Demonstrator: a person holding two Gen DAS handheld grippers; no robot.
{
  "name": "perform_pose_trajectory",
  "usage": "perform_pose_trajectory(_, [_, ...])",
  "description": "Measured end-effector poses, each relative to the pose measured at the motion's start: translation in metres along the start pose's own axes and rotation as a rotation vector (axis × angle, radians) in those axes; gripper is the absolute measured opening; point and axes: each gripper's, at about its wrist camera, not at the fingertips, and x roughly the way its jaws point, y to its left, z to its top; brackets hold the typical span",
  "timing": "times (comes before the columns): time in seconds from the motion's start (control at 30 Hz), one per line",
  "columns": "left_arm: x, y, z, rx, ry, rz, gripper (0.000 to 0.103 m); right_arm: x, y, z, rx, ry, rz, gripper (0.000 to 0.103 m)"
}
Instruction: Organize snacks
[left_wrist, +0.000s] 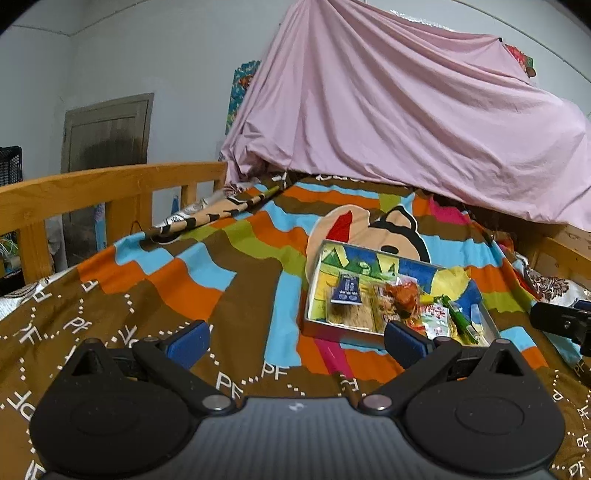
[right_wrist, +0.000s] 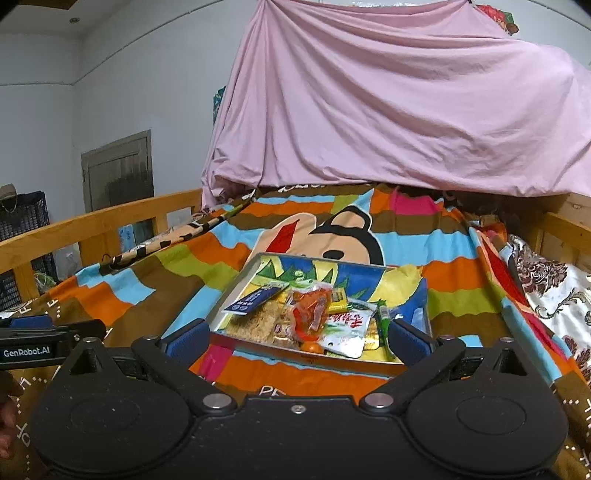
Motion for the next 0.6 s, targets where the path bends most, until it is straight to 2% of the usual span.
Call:
perform_pose_trajectory(0.33, [0.008, -0.002, -0.006, 0.032, 0.035, -0.008, 0.103, 0.01, 0.004, -0.01, 0.011, 0.028, -0.006, 0.102])
perform_pose_trajectory(0.6, [0.015, -0.001, -0.014, 0.032, 0.03, -0.013, 0.103, 0.021, 0.0, -0.026, 0.038, 0.053, -0.026, 0.102])
